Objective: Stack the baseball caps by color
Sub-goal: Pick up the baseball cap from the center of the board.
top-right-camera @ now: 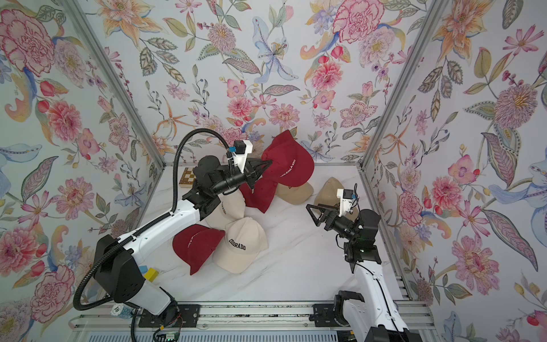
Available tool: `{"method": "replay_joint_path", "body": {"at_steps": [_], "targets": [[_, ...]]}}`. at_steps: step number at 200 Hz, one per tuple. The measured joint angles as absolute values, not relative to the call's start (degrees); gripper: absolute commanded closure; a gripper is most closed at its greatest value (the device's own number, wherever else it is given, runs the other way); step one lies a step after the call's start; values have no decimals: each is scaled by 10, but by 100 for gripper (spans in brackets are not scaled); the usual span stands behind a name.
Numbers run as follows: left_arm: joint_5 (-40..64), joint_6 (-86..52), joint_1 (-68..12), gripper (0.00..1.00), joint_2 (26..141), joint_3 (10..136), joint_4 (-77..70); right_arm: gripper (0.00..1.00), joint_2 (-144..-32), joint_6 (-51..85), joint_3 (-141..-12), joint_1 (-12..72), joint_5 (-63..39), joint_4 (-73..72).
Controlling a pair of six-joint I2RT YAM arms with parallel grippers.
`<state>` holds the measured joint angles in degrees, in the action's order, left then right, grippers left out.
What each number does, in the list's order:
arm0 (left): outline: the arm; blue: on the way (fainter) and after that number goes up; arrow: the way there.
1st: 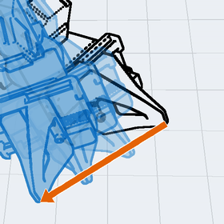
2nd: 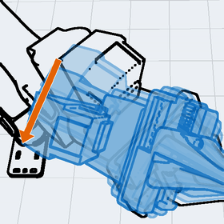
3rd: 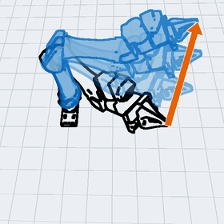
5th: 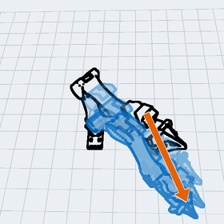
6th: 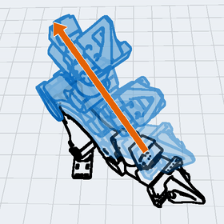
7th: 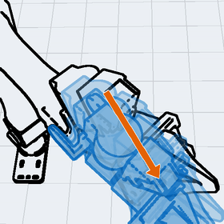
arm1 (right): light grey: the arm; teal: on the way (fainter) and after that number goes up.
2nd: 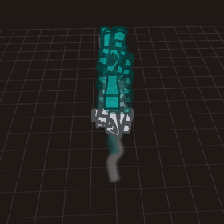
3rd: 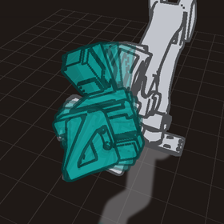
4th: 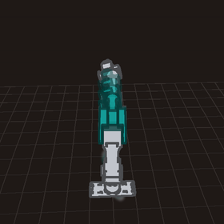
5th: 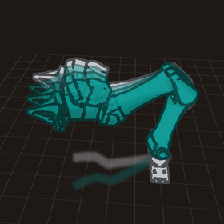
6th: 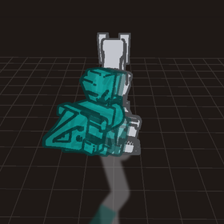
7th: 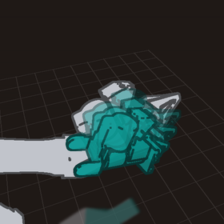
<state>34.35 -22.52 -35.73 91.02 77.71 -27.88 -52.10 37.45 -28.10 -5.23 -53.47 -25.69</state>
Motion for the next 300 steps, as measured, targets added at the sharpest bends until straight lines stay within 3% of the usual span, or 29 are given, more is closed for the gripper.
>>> {"method": "replay_joint_path", "body": {"at_steps": [60, 130, 202, 216, 229, 265, 300], "targets": [[374, -311, -357, 100, 908, 741, -322, 0, -621, 407, -287, -46, -565, -397], [405, -391, -357, 100, 897, 689, -407, 17, -706, 417, -374, -33, -581, -466], [443, -485, -357, 100, 928, 674, -525, 21, -777, 462, -377, -23, -582, -535], [447, -489, -357, 100, 928, 671, -533, 29, -777, 467, -379, -22, -582, -547], [448, -491, -357, 100, 928, 666, -539, 43, -778, 473, -383, -19, -583, -554], [449, -493, -357, 100, 929, 650, -545, 99, -782, 485, -394, -12, -587, -564], [439, -446, -354, 100, 931, 649, -485, 100, -764, 469, -401, -16, -596, -529]]}}
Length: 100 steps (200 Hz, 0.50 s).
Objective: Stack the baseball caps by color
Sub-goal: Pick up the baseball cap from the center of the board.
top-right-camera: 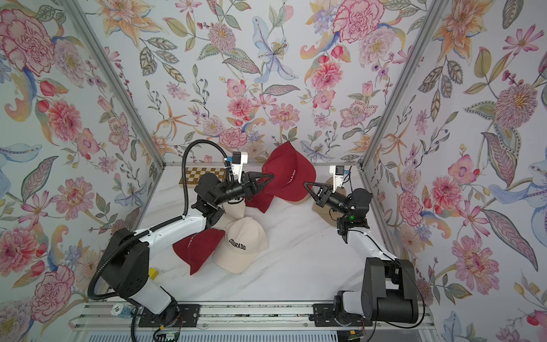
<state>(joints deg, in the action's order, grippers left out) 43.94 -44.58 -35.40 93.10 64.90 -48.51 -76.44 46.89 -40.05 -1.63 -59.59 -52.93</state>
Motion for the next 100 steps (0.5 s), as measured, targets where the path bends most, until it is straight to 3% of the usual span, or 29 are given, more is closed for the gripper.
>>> {"method": "replay_joint_path", "body": {"at_steps": [9, 32, 45, 59, 100], "targets": [[429, -415, -354, 97, 927, 652, -450, 100, -751, 453, -401, -19, -596, -501], [390, -322, -352, 32, 917, 677, -329, 100, -705, 404, -407, -27, -594, -407], [366, -271, -352, 10, 906, 692, -261, 100, -679, 375, -419, -28, -594, -356], [355, -227, -350, 1, 892, 701, -211, 100, -653, 348, -431, -28, -597, -313], [376, -152, -323, 0, 875, 705, -146, 100, -606, 289, -451, -29, -603, -217]]}}
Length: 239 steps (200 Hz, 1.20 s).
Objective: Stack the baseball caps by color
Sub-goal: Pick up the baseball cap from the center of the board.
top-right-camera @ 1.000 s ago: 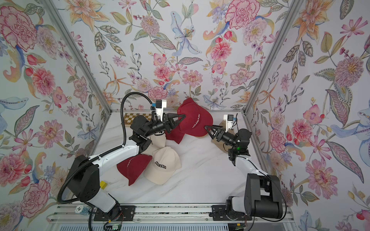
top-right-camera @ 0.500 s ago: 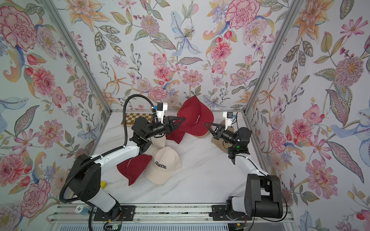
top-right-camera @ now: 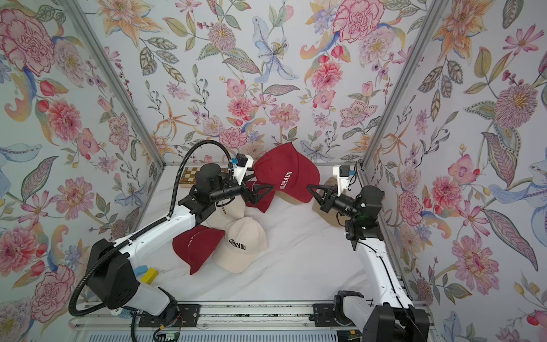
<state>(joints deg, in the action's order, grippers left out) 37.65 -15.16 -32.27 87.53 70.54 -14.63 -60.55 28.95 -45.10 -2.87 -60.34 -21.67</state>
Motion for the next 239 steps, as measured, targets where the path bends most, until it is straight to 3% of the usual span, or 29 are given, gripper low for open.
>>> {"method": "replay_joint_path", "body": {"at_steps": [61, 132, 192, 223, 239], "targets": [[464, -108, -240, 0, 875, 705, -131, 100, -595, 256, -451, -32, -616, -154], [589, -116, -237, 2, 878, 701, -227, 100, -603, 249, -458, -21, -622, -145], [596, -122, -237, 16, 938, 702, -216, 100, -612, 242, -466, -10, -624, -143], [597, -129, -238, 38, 942, 702, -218, 100, -616, 236, -466, -7, -623, -140], [599, -138, -238, 42, 942, 702, -230, 100, -619, 231, -466, -5, -620, -135]]}}
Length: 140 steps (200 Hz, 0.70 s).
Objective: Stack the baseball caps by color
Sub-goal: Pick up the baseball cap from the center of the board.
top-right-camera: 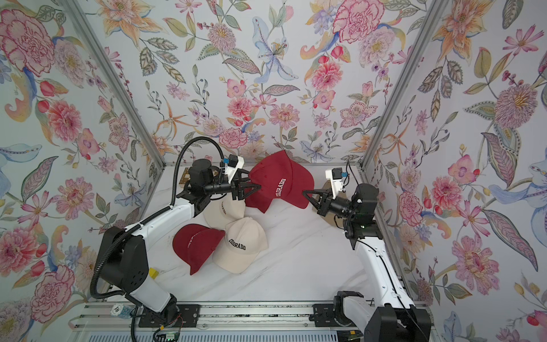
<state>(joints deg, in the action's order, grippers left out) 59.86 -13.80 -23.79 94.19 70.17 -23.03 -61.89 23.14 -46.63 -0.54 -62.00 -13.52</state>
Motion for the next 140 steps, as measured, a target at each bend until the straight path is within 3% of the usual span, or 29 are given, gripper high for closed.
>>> {"method": "replay_joint_path", "body": {"at_steps": [18, 35, 55, 69, 116, 140], "targets": [[603, -146, -238, 40, 942, 701, -250, 100, -622, 227, -467, -4, -618, -132], [609, -152, -238, 30, 940, 698, -261, 100, -626, 223, -468, -4, -617, -128], [612, -152, -238, 30, 936, 697, -263, 100, -632, 218, -469, -4, -617, -123], [613, -152, -238, 37, 934, 697, -263, 100, -636, 216, -469, -4, -617, -119], [626, -152, -238, 77, 931, 695, -263, 100, -640, 214, -469, -4, -617, -113], [628, -150, -238, 89, 926, 691, -260, 100, -641, 214, -469, -4, -615, -113]]}}
